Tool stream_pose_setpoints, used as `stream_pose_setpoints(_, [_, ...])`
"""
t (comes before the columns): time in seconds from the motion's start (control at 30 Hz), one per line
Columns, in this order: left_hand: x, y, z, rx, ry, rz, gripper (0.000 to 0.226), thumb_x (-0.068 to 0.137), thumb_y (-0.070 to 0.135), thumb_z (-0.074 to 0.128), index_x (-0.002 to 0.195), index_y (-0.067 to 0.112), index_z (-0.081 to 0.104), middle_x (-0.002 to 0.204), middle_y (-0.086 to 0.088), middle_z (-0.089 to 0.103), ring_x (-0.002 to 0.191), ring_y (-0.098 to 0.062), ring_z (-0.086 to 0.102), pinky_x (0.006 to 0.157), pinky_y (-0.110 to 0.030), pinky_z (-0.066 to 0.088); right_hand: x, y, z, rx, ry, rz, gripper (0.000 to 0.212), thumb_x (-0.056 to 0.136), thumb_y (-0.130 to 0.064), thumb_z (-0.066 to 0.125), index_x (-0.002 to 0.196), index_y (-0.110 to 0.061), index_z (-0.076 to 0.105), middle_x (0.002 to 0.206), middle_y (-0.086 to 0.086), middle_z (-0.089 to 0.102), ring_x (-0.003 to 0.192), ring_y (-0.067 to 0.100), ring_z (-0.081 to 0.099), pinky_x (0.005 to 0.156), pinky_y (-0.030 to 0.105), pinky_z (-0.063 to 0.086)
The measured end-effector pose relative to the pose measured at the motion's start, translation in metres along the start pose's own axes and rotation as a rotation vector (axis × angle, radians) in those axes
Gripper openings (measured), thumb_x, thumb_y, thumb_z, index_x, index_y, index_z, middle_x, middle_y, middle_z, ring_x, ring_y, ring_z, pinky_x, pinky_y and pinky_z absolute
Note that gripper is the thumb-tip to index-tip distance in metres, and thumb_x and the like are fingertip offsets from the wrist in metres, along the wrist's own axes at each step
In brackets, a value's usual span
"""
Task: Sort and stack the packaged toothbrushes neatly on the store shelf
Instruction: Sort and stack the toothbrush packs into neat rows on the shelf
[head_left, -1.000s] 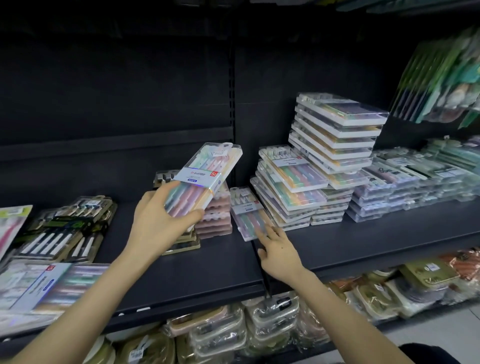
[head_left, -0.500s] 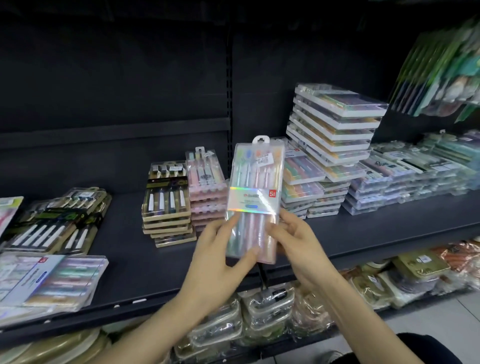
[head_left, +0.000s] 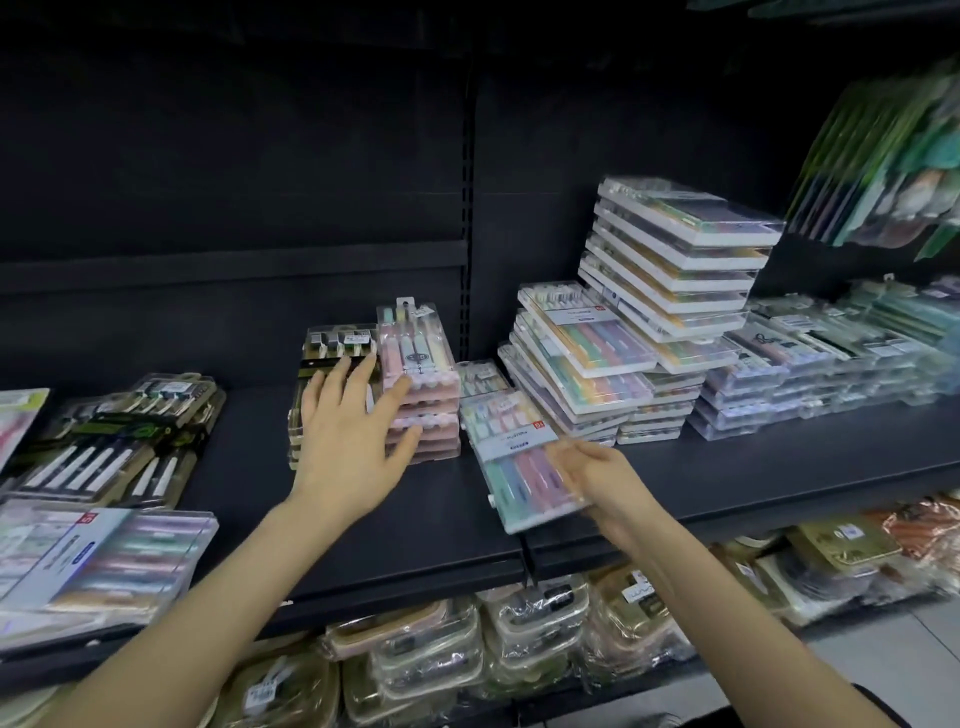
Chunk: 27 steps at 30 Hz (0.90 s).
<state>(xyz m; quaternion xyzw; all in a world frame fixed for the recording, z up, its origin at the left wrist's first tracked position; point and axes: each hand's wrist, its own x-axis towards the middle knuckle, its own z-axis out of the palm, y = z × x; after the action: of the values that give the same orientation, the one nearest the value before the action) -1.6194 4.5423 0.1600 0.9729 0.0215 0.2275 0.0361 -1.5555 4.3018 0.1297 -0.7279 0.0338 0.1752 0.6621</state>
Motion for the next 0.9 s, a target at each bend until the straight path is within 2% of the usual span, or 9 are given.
stream_pose_setpoints(0.17, [0.004, -0.009, 0.009, 0.023, -0.089, -0.002, 0.065, 0.087, 0.049, 0.028, 0.129, 0.011, 0.060, 0.132, -0.027, 0.052, 0.127, -0.045, 0.044, 0.108, -0.056, 0.027, 0.017, 0.001, 0.005, 0.205, 0.110, 0.065, 0.027, 0.090, -0.015, 0.064, 0.116, -0.009, 0.062, 0.114, 0.008, 0.066, 0.100, 0.020, 0.063, 0.095, 0.037, 0.050])
stream_pose_setpoints(0.27, [0.003, -0.016, 0.014, 0.009, -0.106, -0.001, 0.056, 0.088, 0.042, 0.041, 0.134, 0.012, 0.056, 0.134, -0.024, 0.052, 0.129, -0.043, 0.042, 0.108, -0.053, 0.028, 0.007, 0.029, 0.011, -0.499, 0.321, -0.291, 0.033, 0.082, -0.019, 0.070, 0.115, -0.020, 0.066, 0.123, 0.006, 0.060, 0.106, 0.022, 0.058, 0.088, 0.030, 0.045])
stream_pose_setpoints(0.37, [0.001, -0.022, 0.017, -0.003, -0.107, 0.023, 0.055, 0.089, 0.040, 0.045, 0.138, 0.014, 0.051, 0.135, -0.022, 0.051, 0.130, -0.041, 0.040, 0.108, -0.051, 0.028, 0.010, 0.044, 0.022, -0.971, 0.290, -0.777, 0.031, 0.077, -0.013, 0.076, 0.108, -0.014, 0.072, 0.121, 0.013, 0.064, 0.112, 0.039, 0.058, 0.093, 0.046, 0.047])
stream_pose_setpoints(0.5, [-0.006, -0.029, 0.009, -0.023, -0.040, 0.048, 0.047, 0.089, 0.031, 0.057, 0.131, 0.012, 0.058, 0.128, -0.022, 0.056, 0.125, -0.042, 0.046, 0.105, -0.055, 0.032, 0.033, 0.041, 0.035, -1.291, 0.144, -0.710, 0.042, 0.097, -0.026, 0.051, 0.139, -0.022, 0.050, 0.150, 0.004, 0.040, 0.143, 0.029, 0.028, 0.115, 0.047, 0.020])
stream_pose_setpoints(0.57, [-0.017, -0.036, 0.001, -0.057, 0.017, 0.034, 0.046, 0.085, 0.031, 0.056, 0.124, 0.009, 0.062, 0.123, -0.020, 0.059, 0.119, -0.042, 0.051, 0.101, -0.055, 0.036, 0.045, 0.034, 0.038, -1.338, 0.157, -0.690, 0.045, 0.101, -0.024, 0.040, 0.146, -0.025, 0.040, 0.156, 0.000, 0.030, 0.147, 0.022, 0.016, 0.117, 0.041, 0.012])
stream_pose_setpoints(0.63, [-0.035, -0.050, -0.006, -0.093, 0.077, 0.007, 0.043, 0.087, 0.033, 0.052, 0.120, 0.009, 0.064, 0.119, -0.016, 0.062, 0.116, -0.037, 0.054, 0.098, -0.051, 0.039, 0.039, 0.025, 0.047, -1.247, 0.229, -0.701, 0.045, 0.094, -0.010, 0.049, 0.139, -0.015, 0.051, 0.148, 0.011, 0.042, 0.139, 0.031, 0.034, 0.113, 0.043, 0.024])
stream_pose_setpoints(0.77, [-0.077, -0.097, -0.020, -0.170, 0.253, -0.127, 0.041, 0.088, 0.032, 0.046, 0.107, 0.004, 0.069, 0.106, -0.011, 0.067, 0.099, -0.031, 0.061, 0.089, -0.038, 0.044, -0.009, 0.018, 0.093, -0.749, 0.493, -0.946, 0.020, 0.080, -0.007, 0.062, 0.096, -0.004, 0.073, 0.097, 0.012, 0.072, 0.091, 0.034, 0.066, 0.078, 0.036, 0.051])
stream_pose_setpoints(0.83, [-0.096, -0.125, -0.026, -0.191, 0.292, -0.274, 0.041, 0.086, 0.032, 0.046, 0.101, 0.002, 0.071, 0.102, -0.013, 0.068, 0.094, -0.033, 0.062, 0.085, -0.039, 0.045, -0.034, 0.015, 0.134, -0.648, 0.284, -1.059, 0.026, 0.085, -0.027, 0.056, 0.098, -0.010, 0.072, 0.095, 0.004, 0.071, 0.088, 0.025, 0.066, 0.077, 0.028, 0.049])
stream_pose_setpoints(0.9, [-0.115, -0.149, -0.030, -0.182, 0.305, -0.423, 0.037, 0.085, 0.027, 0.049, 0.100, 0.000, 0.071, 0.101, -0.016, 0.068, 0.093, -0.038, 0.061, 0.084, -0.043, 0.045, -0.046, 0.016, 0.180, -0.716, -0.028, -1.047, 0.041, 0.086, -0.045, 0.055, 0.114, -0.018, 0.068, 0.116, 0.003, 0.066, 0.108, 0.023, 0.060, 0.091, 0.029, 0.044])
